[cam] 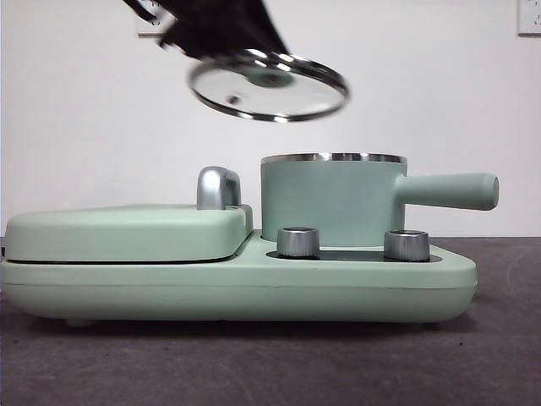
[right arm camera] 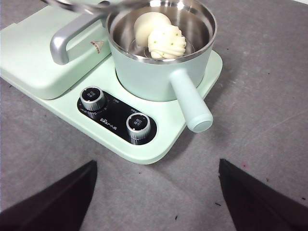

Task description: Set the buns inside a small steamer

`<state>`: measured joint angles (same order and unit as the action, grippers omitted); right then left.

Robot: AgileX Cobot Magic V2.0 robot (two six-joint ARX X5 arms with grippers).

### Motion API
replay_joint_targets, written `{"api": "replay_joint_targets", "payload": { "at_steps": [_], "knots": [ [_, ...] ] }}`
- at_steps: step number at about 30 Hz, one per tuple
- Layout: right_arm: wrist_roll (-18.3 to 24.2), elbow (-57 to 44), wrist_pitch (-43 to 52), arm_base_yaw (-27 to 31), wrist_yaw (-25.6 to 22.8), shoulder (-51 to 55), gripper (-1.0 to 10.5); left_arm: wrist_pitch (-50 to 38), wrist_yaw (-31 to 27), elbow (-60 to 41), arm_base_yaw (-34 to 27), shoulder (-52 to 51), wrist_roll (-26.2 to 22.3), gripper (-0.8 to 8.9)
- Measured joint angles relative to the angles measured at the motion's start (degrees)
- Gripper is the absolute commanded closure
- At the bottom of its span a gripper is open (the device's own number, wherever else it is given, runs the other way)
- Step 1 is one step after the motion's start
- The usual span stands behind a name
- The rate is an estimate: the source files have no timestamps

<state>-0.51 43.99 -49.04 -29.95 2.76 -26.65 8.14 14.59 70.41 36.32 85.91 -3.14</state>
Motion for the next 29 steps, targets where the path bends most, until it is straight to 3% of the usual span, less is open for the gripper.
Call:
{"api": "replay_joint_targets", "payload": {
  "at_steps": [9,29],
  "knots": [
    [0.00,0.00,-0.46,0.00,0.00,0.00,5.5,-14.93,-1.29,0.00,2.60,7.98,1.05,7.98],
    [-0.02,0.00,-1.31,0.00,0.00,0.00,5.5,-19.96,-1.81,0.00,2.58,14.19,1.03,7.98]
  ]
}}
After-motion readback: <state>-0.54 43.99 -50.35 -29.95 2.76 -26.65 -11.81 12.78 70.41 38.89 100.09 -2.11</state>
